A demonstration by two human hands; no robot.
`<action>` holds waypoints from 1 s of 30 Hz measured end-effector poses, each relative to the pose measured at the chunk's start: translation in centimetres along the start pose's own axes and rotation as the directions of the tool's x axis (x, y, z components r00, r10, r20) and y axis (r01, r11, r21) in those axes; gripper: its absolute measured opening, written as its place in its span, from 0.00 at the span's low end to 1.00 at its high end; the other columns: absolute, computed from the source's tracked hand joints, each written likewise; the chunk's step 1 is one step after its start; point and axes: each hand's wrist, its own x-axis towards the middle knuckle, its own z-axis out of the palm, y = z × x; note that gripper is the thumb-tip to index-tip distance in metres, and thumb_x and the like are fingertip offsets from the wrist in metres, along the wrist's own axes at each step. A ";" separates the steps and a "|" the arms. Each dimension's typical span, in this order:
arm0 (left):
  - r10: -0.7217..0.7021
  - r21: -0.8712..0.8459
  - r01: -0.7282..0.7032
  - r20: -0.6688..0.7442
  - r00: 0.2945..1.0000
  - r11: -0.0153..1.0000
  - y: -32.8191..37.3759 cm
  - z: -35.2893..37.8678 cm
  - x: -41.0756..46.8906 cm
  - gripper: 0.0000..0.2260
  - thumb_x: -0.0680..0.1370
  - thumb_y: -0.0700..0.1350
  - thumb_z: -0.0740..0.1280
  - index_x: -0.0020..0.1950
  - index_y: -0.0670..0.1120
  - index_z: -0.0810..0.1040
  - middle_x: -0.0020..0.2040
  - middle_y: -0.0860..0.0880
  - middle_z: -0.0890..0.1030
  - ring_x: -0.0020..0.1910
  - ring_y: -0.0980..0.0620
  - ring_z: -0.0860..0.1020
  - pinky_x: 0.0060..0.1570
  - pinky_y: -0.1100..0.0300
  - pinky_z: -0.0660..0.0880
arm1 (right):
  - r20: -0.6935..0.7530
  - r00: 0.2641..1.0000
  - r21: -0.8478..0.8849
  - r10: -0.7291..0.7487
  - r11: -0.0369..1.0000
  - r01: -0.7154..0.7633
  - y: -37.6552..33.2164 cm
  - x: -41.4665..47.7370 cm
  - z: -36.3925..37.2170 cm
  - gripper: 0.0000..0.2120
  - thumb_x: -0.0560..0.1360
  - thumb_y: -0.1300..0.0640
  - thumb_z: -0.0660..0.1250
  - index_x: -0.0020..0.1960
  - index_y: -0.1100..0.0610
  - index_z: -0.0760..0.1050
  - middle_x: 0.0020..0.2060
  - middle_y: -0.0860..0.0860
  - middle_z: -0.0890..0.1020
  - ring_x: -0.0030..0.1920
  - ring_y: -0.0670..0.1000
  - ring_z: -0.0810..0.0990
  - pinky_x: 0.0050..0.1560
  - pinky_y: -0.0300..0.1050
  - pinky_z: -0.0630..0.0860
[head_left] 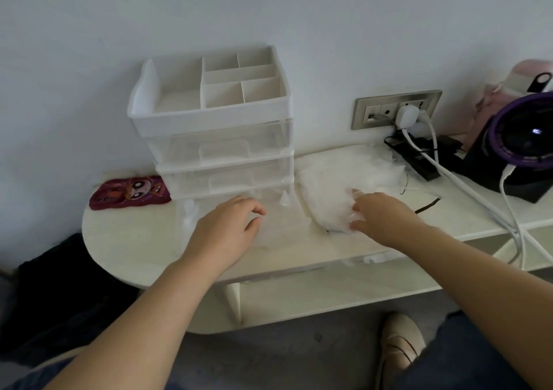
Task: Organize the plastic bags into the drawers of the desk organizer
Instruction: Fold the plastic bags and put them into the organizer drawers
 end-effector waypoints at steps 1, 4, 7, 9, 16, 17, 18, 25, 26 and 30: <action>-0.003 0.000 0.003 0.002 1.000 1.000 0.1 0.0 0.0 0.09 0.80 0.49 0.60 0.57 0.56 0.76 0.58 0.62 0.75 0.58 0.59 0.73 0.47 0.62 0.67 | -0.021 1.000 0.032 0.002 0.999 -0.001 0.0 0.0 0.2 0.33 0.76 0.48 0.65 0.76 0.53 0.55 0.60 0.52 0.78 0.60 0.56 0.75 0.57 0.50 0.73; 0.003 0.012 -0.003 0.005 1.000 1.000 0.4 0.1 0.1 0.09 0.80 0.50 0.60 0.57 0.56 0.76 0.58 0.62 0.75 0.57 0.59 0.73 0.46 0.62 0.67 | -0.094 0.994 0.182 0.059 0.982 -0.041 -0.2 0.0 0.3 0.36 0.76 0.44 0.64 0.77 0.55 0.52 0.55 0.52 0.80 0.57 0.54 0.77 0.56 0.50 0.75; 0.011 0.019 -0.011 0.005 1.000 1.000 0.3 0.1 0.0 0.08 0.80 0.50 0.60 0.57 0.57 0.76 0.58 0.62 0.75 0.56 0.59 0.74 0.45 0.63 0.66 | -0.140 0.980 0.312 0.140 0.946 -0.090 -0.5 0.1 0.3 0.38 0.75 0.38 0.61 0.77 0.53 0.50 0.43 0.50 0.81 0.48 0.52 0.79 0.48 0.49 0.76; 0.010 0.017 -0.010 0.006 1.000 1.000 0.2 0.0 -0.1 0.08 0.80 0.50 0.60 0.57 0.57 0.76 0.58 0.62 0.75 0.56 0.59 0.74 0.45 0.63 0.66 | -0.172 0.971 0.298 0.165 0.948 -0.109 -0.5 0.2 0.3 0.31 0.76 0.38 0.58 0.75 0.49 0.58 0.39 0.47 0.80 0.46 0.51 0.79 0.44 0.45 0.73; 0.007 0.014 -0.007 -0.006 1.000 1.000 0.1 -0.2 -0.1 0.09 0.80 0.50 0.60 0.57 0.57 0.76 0.59 0.63 0.75 0.57 0.61 0.73 0.45 0.64 0.65 | -0.246 0.960 0.269 0.132 0.961 -0.063 -0.8 -1.0 -1.2 0.13 0.79 0.52 0.57 0.47 0.51 0.80 0.43 0.47 0.82 0.44 0.52 0.77 0.38 0.43 0.71; 0.010 0.013 -0.009 -0.009 1.000 1.000 0.1 -0.2 -0.1 0.09 0.80 0.49 0.60 0.57 0.57 0.76 0.59 0.63 0.75 0.57 0.61 0.73 0.45 0.64 0.65 | -0.244 0.963 0.235 0.111 0.971 -0.052 -0.8 -1.4 -1.8 0.12 0.79 0.51 0.58 0.47 0.50 0.80 0.44 0.47 0.82 0.44 0.52 0.77 0.39 0.43 0.71; 0.014 0.010 -0.013 -0.015 1.000 1.000 0.1 -0.3 0.0 0.09 0.80 0.49 0.60 0.57 0.57 0.76 0.58 0.63 0.75 0.57 0.61 0.73 0.45 0.64 0.65 | -0.245 0.965 0.212 0.091 0.976 -0.038 -0.7 -1.8 -2.5 0.11 0.78 0.49 0.60 0.48 0.49 0.81 0.43 0.46 0.82 0.44 0.51 0.78 0.39 0.43 0.72; 0.066 -0.140 -0.077 -0.082 0.994 0.987 1.5 -1.1 -0.1 0.07 0.79 0.48 0.62 0.54 0.56 0.78 0.52 0.65 0.76 0.54 0.65 0.74 0.49 0.66 0.70 | -0.613 0.789 0.429 -0.043 0.821 0.378 -3.0 -4.4 -7.0 0.09 0.74 0.53 0.68 0.36 0.54 0.77 0.38 0.43 0.76 0.36 0.43 0.73 0.38 0.39 0.69; 0.070 -0.240 -0.089 -0.084 0.994 0.967 2.0 -1.3 -0.3 0.06 0.79 0.48 0.63 0.52 0.57 0.77 0.50 0.66 0.77 0.53 0.68 0.74 0.50 0.70 0.70 | -0.611 0.791 0.485 -0.030 0.776 0.404 -3.6 -4.5 -7.2 0.08 0.74 0.54 0.68 0.36 0.54 0.77 0.40 0.44 0.76 0.37 0.43 0.73 0.40 0.36 0.69; 0.112 -0.669 -0.078 0.008 0.994 0.739 3.6 -2.9 -0.8 0.15 0.73 0.60 0.67 0.58 0.60 0.74 0.54 0.66 0.78 0.55 0.68 0.75 0.53 0.75 0.70 | -0.543 0.835 0.586 -0.093 0.670 0.456 -5.8 -4.5 -8.0 0.09 0.74 0.55 0.67 0.35 0.50 0.76 0.51 0.39 0.77 0.49 0.36 0.74 0.46 0.23 0.65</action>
